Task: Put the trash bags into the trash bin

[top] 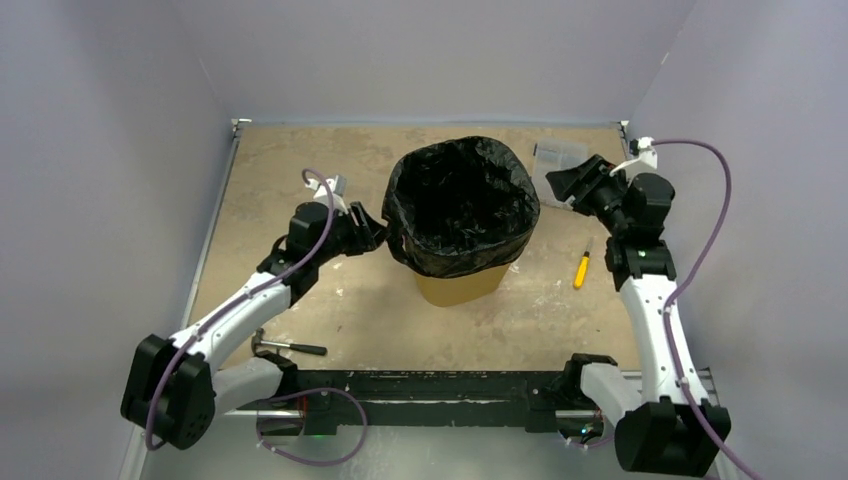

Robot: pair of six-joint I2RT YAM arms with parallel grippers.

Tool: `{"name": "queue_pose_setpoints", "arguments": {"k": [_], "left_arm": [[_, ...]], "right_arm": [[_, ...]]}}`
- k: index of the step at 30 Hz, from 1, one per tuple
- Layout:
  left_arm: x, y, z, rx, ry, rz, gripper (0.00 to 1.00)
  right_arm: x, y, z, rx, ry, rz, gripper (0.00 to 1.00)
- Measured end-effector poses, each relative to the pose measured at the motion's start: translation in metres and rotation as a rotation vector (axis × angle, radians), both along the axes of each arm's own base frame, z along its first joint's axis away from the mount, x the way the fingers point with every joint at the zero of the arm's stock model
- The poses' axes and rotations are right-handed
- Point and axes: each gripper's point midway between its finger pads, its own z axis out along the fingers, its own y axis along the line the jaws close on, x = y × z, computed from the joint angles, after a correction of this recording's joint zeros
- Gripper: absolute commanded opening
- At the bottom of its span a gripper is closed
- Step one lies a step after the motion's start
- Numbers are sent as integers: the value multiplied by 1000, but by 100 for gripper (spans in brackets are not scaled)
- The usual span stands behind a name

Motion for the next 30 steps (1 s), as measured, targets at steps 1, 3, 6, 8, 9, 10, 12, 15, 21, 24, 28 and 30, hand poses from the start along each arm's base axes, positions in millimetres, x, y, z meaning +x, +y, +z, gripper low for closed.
{"name": "queue_pose_setpoints", "arguments": {"k": [1, 3, 6, 8, 9, 10, 12, 15, 21, 24, 28, 30], "left_arm": [[2, 5, 6, 6, -15, 27, 48], [3, 15, 16, 19, -42, 82, 49], [2, 32, 29, 39, -77, 164, 50], [0, 38, 38, 38, -101, 191, 50], [-1, 40, 44, 33, -116, 198, 50], [-1, 41, 52, 23, -133, 200, 50], [1, 37, 73, -7, -176, 186, 50], [4, 22, 109, -64, -246, 120, 48], [18, -12, 130, -102, -284, -39, 40], [21, -21, 106, -78, -223, -83, 39], [21, -23, 90, -53, -180, -99, 39], [21, -22, 91, -52, -186, -99, 39]], "right_arm": [[-2, 1, 10, -5, -30, 8, 64], [-7, 7, 35, -16, -102, 47, 64], [-12, 19, 64, -29, -179, 127, 62], [-14, 30, 82, -35, -217, 206, 58], [-15, 36, 89, -34, -230, 251, 57], [-16, 42, 94, -31, -238, 294, 56], [-18, 53, 99, -27, -244, 370, 52], [-25, 73, 101, -35, -236, 465, 46], [-42, 135, 113, -95, -235, 671, 36], [-39, 147, 108, -134, -212, 698, 37], [-35, 152, 91, -179, -165, 700, 38], [-35, 159, 82, -204, -142, 713, 38]]}}
